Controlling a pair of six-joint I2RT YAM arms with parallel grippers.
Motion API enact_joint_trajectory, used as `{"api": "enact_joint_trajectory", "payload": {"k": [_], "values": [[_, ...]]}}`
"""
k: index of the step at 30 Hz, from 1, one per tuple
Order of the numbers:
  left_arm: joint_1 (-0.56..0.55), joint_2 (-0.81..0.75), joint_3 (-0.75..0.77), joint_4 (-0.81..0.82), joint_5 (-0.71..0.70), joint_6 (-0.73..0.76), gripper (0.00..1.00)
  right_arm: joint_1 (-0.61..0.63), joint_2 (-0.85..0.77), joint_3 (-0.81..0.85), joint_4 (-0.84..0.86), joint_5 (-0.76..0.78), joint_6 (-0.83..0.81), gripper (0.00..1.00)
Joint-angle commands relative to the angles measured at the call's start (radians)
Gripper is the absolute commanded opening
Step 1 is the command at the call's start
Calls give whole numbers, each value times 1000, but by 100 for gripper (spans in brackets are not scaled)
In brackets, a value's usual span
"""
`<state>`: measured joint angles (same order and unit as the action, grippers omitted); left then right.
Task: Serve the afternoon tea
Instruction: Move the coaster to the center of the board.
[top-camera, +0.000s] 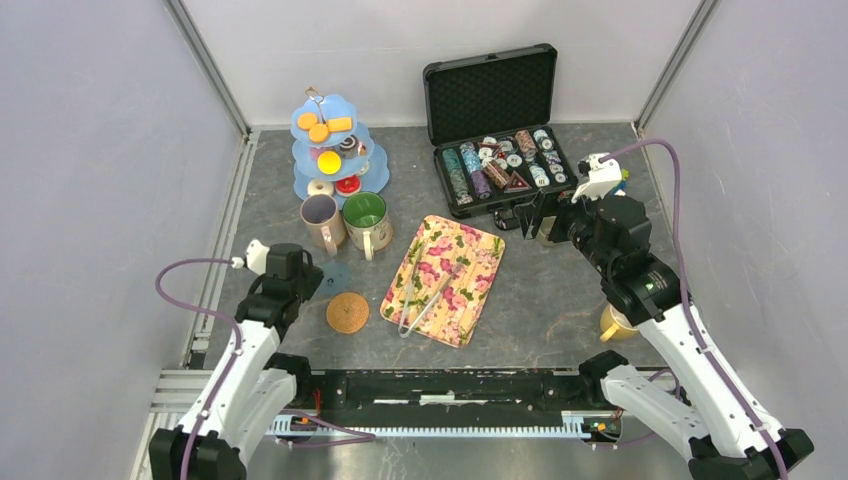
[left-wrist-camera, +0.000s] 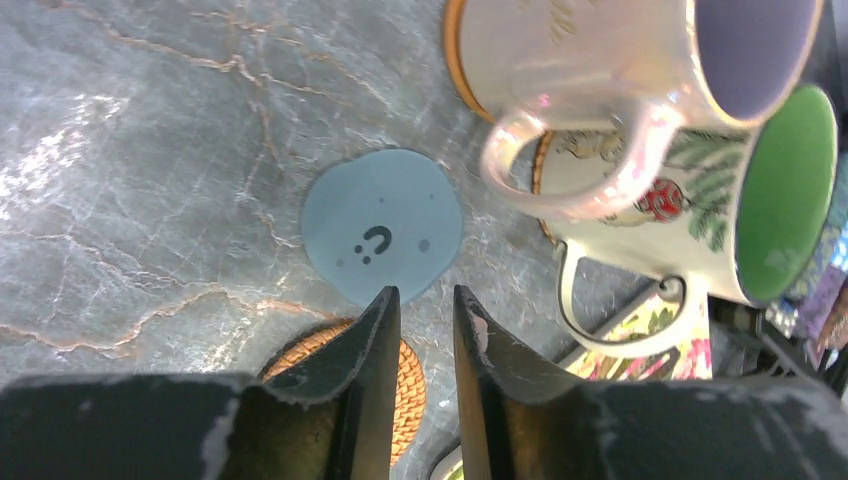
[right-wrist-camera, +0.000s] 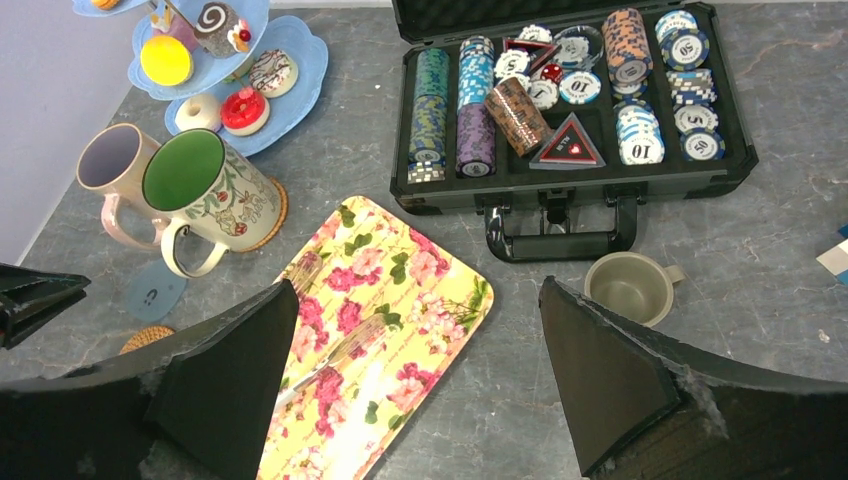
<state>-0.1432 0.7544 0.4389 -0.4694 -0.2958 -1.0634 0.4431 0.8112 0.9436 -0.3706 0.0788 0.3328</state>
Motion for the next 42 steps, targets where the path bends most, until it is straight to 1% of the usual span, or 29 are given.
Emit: {"api": "enact_joint_trajectory", "payload": {"k": [1, 4, 5, 7, 9, 11, 14, 17, 21, 28, 29, 32, 36, 39, 41, 42], "values": [[3, 4, 2, 5, 178, 184, 30, 3, 6, -14, 48, -22, 13, 98], [-1, 80, -69, 316, 378, 138, 16, 3, 12, -8, 44, -28, 14, 98], [-16, 125, -79, 406, 395, 115, 14, 3, 13, -6, 44, -30, 14, 98], [-57, 216, -52, 492, 366, 118, 11, 3, 9, -3, 43, -30, 16, 98], [-106, 308, 1, 527, 305, 146, 9, 3, 4, -3, 40, -32, 20, 98], [-135, 382, 36, 521, 242, 144, 7, 3, 1, -2, 33, -28, 21, 98], [-139, 452, 37, 520, 173, 116, 2, 3, -5, 3, 15, -17, 20, 98], [-139, 474, 26, 486, 97, 77, 2, 3, -13, 1, 12, -10, 18, 98], [-137, 471, -8, 486, 39, 65, 2, 3, -5, 9, 11, -8, 14, 98], [-80, 536, -19, 474, 123, 74, 2, 3, 14, 9, 22, -38, 23, 98], [-76, 534, -19, 441, 125, 78, 2, 3, 13, 7, 22, -37, 22, 98], [-50, 481, -18, 332, 77, 71, 2, 3, 12, 9, 20, -38, 21, 98], [2, 369, -36, 231, 34, 97, 2, 3, 8, 3, 28, -32, 21, 98], [30, 302, -40, 232, 57, 151, 2, 3, 13, -1, 35, -44, 24, 98], [30, 269, -19, 248, 102, 206, 2, 3, 17, -2, 34, -50, 24, 98], [29, 254, -6, 244, 124, 226, 4, 3, 17, -3, 33, -51, 24, 98]]}}
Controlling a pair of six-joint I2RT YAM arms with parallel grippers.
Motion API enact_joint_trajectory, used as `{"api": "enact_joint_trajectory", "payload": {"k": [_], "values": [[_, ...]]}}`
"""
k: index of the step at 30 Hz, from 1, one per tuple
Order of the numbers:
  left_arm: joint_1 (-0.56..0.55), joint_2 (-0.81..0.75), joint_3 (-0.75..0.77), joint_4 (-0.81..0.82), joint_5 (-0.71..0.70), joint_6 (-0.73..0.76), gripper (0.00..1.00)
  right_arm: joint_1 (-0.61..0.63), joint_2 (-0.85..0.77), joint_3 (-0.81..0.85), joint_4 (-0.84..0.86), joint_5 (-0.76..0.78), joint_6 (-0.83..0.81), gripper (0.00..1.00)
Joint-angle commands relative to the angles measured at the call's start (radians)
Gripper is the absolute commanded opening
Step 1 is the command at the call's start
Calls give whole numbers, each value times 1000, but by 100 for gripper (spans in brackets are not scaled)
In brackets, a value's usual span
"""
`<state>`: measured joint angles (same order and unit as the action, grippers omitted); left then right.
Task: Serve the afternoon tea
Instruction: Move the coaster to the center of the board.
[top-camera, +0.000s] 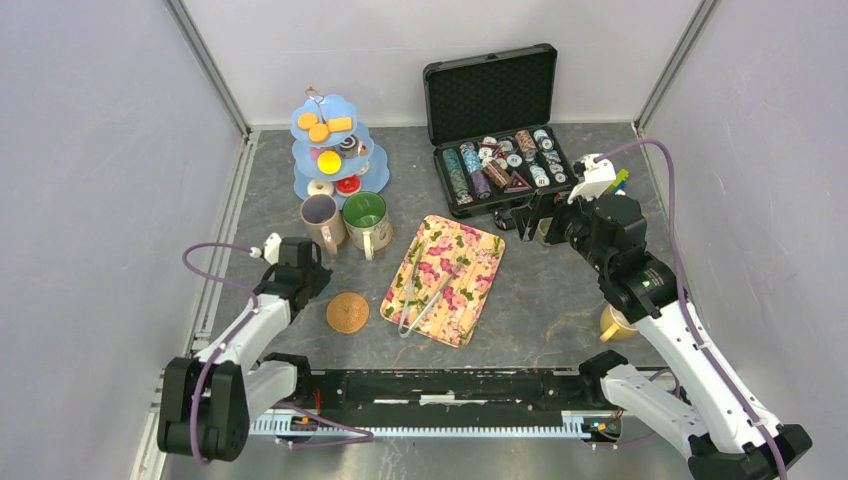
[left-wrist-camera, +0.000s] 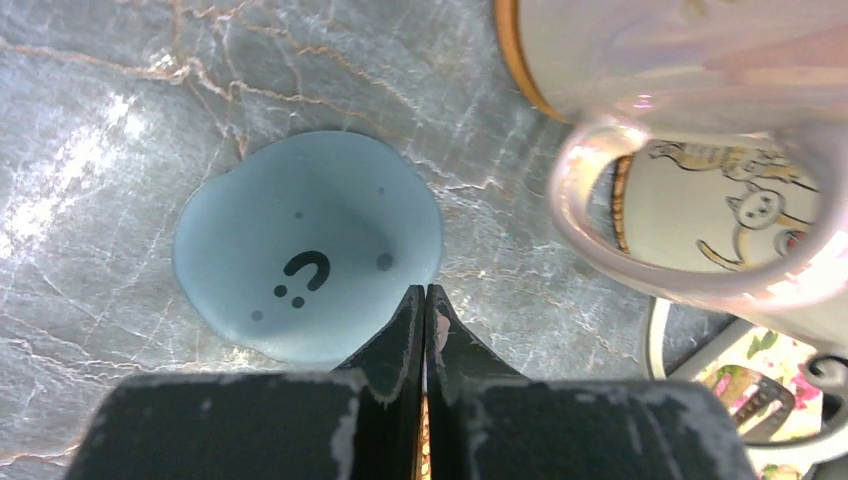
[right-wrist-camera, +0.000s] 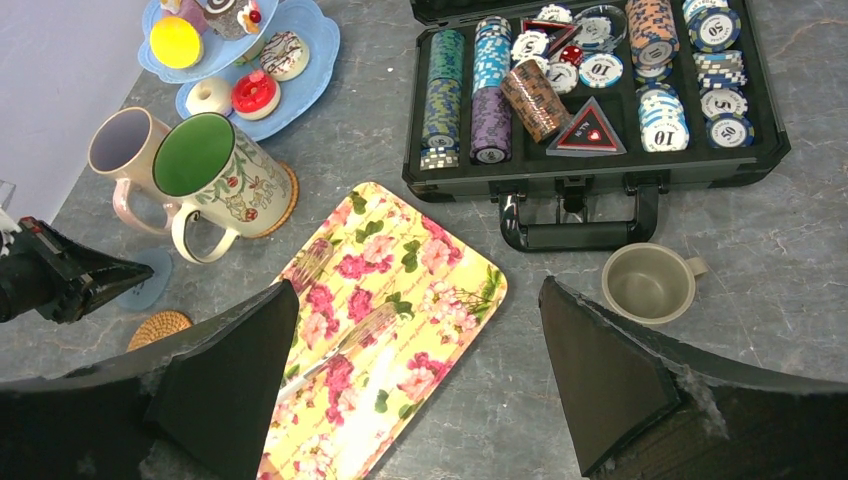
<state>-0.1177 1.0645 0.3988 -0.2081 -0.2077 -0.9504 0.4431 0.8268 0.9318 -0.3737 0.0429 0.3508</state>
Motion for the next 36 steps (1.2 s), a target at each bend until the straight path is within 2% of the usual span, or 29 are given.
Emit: {"api": "enact_joint_trajectory", "payload": {"k": [1, 6, 8, 10, 12, 15, 17, 24, 29, 36], "values": [[3, -67, 53, -29, 60, 135, 7, 3, 0, 7, 37, -18, 6, 98], [-61, -138, 138, -299, 30, 114, 14, 3, -8, 1, 37, -10, 10, 98], [-146, -175, 161, -449, -30, 69, 27, 3, -11, -3, 38, -4, 10, 98], [-255, -196, 183, -610, -96, -9, 28, 3, -12, -10, 43, -3, 15, 98], [-346, -230, 172, -676, -111, -76, 24, 3, -12, -20, 54, -3, 20, 98], [-392, -289, 131, -677, -155, -128, 12, 3, -8, -33, 68, -20, 32, 98], [-392, -304, 106, -610, -161, -120, 9, 3, -2, -33, 70, -30, 34, 98], [-393, -169, 50, -461, -76, -140, 4, 3, -3, -22, 49, -24, 34, 98], [-395, -105, 19, -367, -88, -139, 2, 3, -10, -28, 51, -9, 33, 98], [-395, 86, 76, -181, -96, -84, 2, 3, 0, -24, 41, -11, 19, 98]]}}
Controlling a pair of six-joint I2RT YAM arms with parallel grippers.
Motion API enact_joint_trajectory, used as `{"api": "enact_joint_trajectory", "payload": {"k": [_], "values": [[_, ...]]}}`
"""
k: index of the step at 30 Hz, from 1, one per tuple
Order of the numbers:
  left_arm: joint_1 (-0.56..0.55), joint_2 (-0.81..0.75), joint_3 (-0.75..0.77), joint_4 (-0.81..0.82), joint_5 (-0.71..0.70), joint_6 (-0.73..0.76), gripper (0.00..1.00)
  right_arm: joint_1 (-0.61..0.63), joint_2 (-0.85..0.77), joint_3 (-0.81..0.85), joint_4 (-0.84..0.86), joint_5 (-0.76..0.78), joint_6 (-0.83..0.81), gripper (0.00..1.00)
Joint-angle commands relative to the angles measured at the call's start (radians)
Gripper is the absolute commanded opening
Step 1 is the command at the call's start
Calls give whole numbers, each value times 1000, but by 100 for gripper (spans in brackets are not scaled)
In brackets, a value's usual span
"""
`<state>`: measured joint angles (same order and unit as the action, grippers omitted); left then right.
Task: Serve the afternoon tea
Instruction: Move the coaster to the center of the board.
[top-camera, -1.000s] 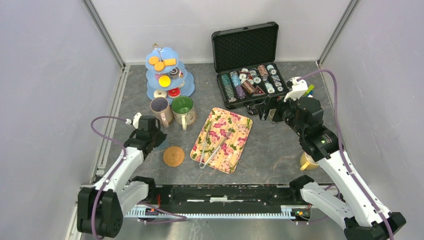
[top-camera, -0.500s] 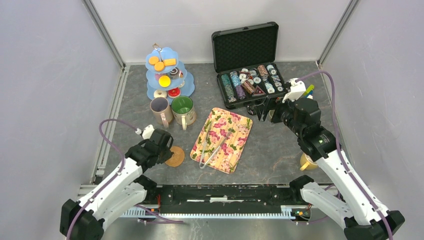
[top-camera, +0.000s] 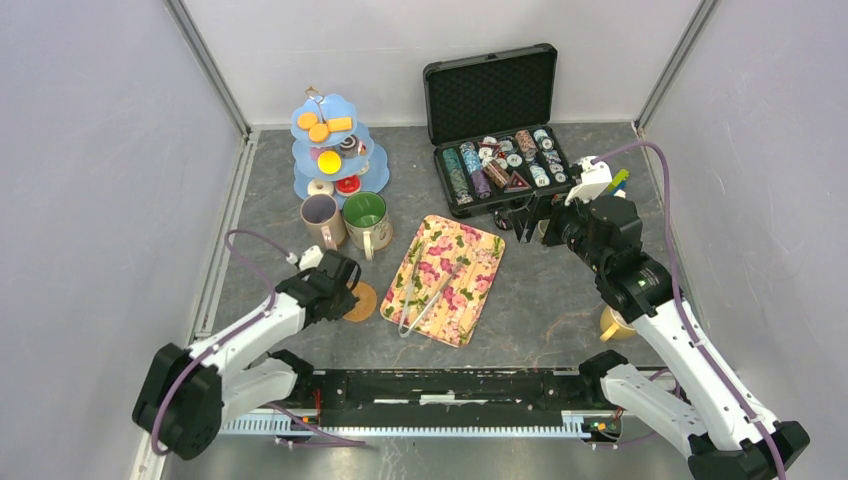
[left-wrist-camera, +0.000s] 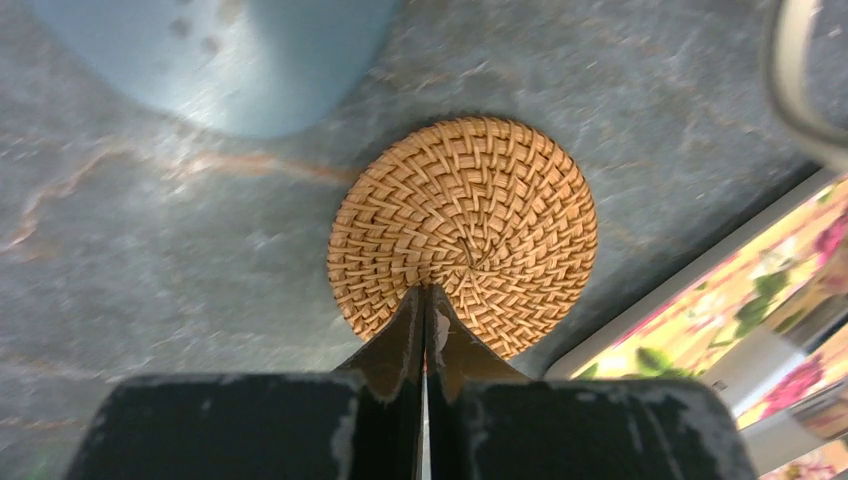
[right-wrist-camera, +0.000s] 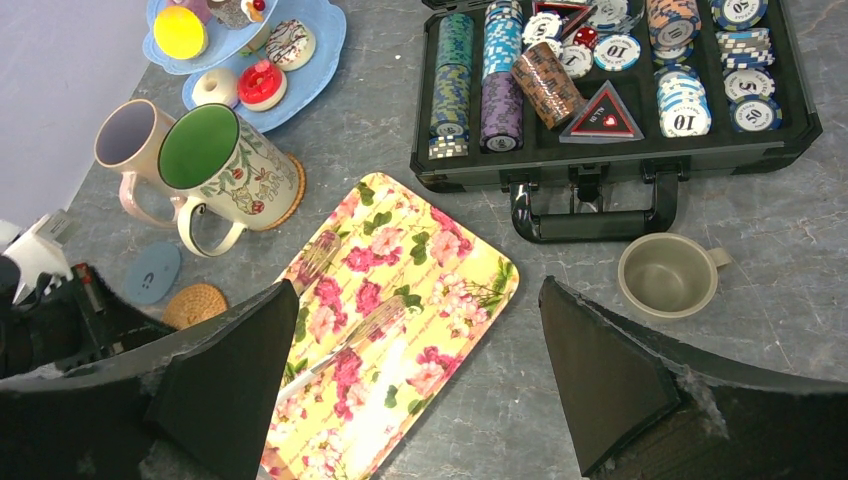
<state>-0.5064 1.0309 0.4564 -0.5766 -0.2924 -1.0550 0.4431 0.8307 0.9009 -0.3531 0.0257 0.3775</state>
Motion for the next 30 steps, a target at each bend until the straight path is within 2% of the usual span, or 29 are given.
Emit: {"api": "enact_joint_trajectory", "payload": {"k": [1, 10, 16, 20, 26, 28, 30], "values": [[-6, 153, 31, 202, -15, 23, 2, 3, -5, 7, 20, 8, -9, 98], [-6, 303, 113, 264, -47, 58, 2, 3, -14, -8, 8, 37, -28, 98], [-6, 292, 125, 234, -89, 52, 3, 3, -8, -12, 13, 40, -27, 98], [-6, 242, 165, 178, -99, 85, 14, 2, -1, -20, 16, 36, -23, 98], [-42, 133, 194, 98, -76, 103, 37, 3, -2, -31, 15, 34, -12, 98], [-72, 113, 185, 69, -80, 84, 41, 3, -3, -36, 18, 33, -7, 98], [-113, 97, 164, 48, -89, 62, 41, 3, -6, -37, 17, 33, -3, 98]]}}
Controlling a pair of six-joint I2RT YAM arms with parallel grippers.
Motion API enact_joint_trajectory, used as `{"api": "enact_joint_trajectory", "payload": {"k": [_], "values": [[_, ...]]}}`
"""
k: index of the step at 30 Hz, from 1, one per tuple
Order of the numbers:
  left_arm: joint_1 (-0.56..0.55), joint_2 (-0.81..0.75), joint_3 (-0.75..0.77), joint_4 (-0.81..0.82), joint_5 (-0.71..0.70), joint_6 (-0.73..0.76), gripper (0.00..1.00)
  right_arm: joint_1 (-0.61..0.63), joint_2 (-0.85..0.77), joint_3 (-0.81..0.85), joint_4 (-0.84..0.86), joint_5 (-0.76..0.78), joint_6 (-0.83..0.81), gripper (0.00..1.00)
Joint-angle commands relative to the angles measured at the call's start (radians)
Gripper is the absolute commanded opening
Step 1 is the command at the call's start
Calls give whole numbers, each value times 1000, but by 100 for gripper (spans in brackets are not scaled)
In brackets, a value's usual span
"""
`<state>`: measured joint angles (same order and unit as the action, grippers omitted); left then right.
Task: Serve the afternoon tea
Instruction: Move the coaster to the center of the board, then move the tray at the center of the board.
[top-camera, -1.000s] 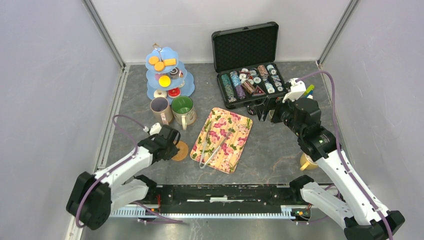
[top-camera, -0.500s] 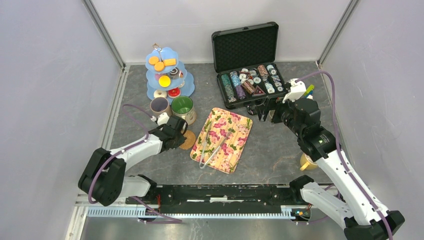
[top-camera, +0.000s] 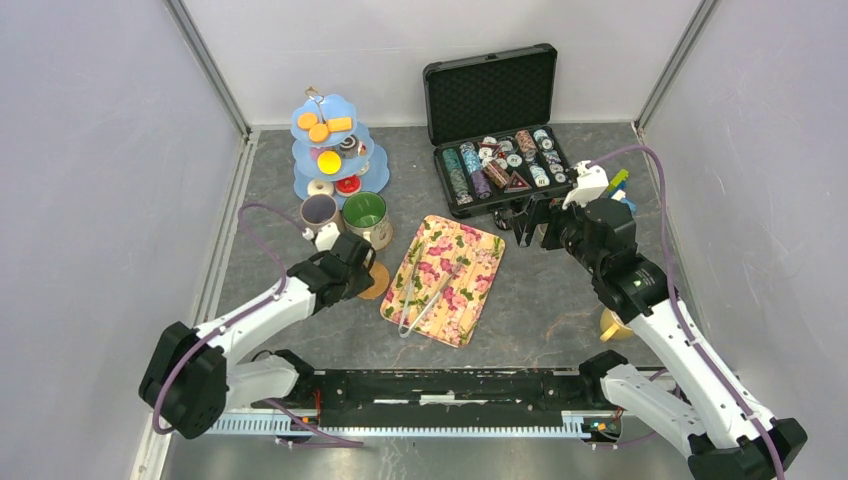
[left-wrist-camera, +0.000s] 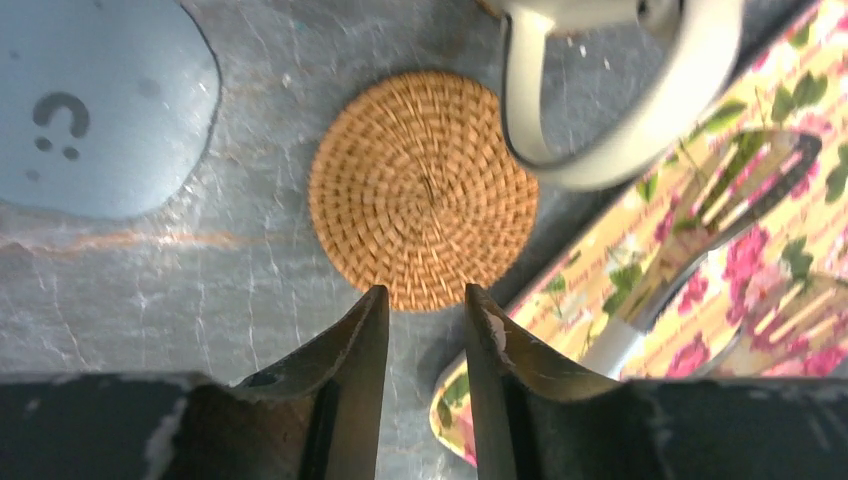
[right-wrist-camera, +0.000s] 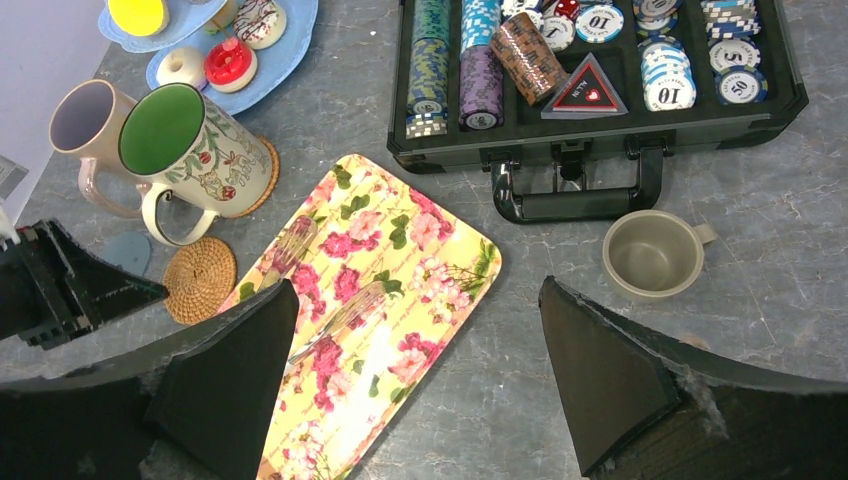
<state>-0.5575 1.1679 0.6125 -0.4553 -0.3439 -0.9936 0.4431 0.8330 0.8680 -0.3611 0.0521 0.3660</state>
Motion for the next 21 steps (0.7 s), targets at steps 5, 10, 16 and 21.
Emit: {"api": "enact_joint_trajectory", "payload": {"k": [5, 10, 16, 21], "values": [[-144, -35, -59, -81, -52, -69, 24, 3, -15, 5, 7, 34, -6, 98], [-153, 27, -67, -17, -51, -41, 16, 3, -32, 11, -20, 70, -15, 98], [-256, 98, -34, 64, -20, -36, 12, 3, -55, -1, -36, 91, 0, 98], [-365, 189, 26, 131, 9, -36, 12, 3, -66, -22, -55, 184, -35, 98]]}}
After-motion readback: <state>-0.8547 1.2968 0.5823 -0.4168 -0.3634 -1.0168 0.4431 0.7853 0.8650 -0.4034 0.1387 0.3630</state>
